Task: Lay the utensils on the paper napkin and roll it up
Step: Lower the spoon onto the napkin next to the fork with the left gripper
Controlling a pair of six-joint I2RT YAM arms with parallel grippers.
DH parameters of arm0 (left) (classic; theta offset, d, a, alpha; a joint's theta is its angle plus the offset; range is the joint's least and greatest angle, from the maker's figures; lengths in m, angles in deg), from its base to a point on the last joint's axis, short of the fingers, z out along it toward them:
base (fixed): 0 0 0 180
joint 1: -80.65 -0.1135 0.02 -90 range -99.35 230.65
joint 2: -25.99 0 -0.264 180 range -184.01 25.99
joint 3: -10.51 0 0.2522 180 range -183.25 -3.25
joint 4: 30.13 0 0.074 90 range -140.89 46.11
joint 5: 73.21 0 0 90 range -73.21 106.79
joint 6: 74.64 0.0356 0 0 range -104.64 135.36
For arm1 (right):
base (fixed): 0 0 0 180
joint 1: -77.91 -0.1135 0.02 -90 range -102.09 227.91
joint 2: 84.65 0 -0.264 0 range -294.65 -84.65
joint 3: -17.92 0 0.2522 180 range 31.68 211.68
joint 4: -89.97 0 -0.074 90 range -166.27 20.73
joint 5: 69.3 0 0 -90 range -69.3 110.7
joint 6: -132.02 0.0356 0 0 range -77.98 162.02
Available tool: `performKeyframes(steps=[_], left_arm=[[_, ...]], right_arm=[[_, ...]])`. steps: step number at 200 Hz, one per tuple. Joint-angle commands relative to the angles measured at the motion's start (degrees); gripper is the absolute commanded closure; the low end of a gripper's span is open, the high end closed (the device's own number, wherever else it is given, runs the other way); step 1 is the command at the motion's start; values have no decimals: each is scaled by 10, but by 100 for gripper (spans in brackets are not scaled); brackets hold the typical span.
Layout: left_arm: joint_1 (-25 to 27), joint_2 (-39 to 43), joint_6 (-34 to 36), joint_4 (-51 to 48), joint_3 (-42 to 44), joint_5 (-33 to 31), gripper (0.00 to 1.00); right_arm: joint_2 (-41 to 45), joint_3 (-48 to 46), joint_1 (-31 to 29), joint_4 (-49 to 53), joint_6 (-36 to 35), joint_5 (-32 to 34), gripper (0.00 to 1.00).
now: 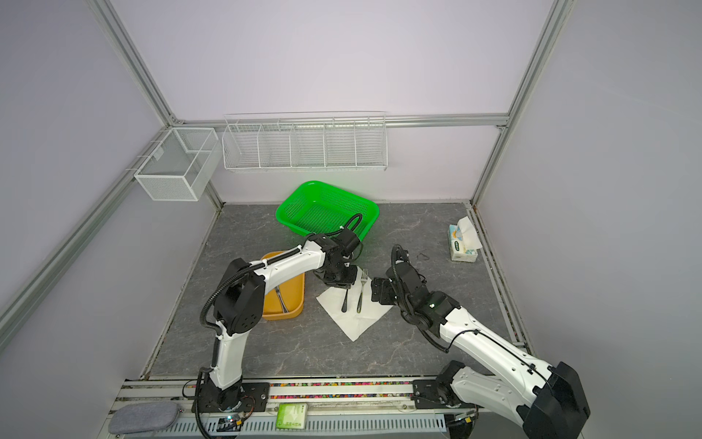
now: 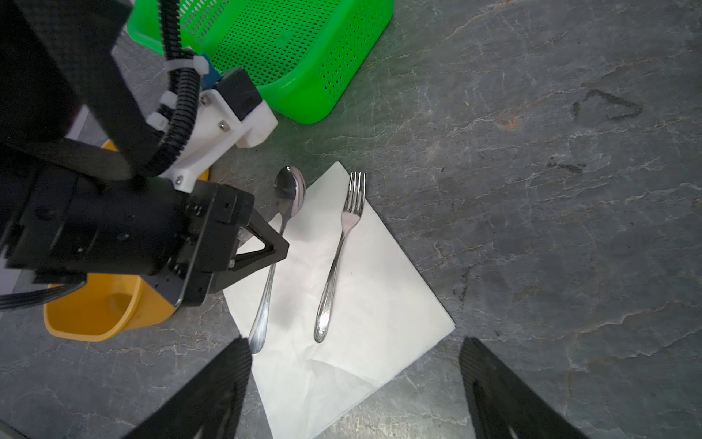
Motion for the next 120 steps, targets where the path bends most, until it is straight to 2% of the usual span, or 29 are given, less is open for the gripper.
performKeyframes(steps=[1, 120], left_arm=[[2, -19, -8, 10, -23, -8, 95], [12, -66, -21, 24, -52, -2, 93]], right_arm=[[5, -10, 5, 6, 13, 4, 11], [0, -15, 8, -1, 17, -4, 11]])
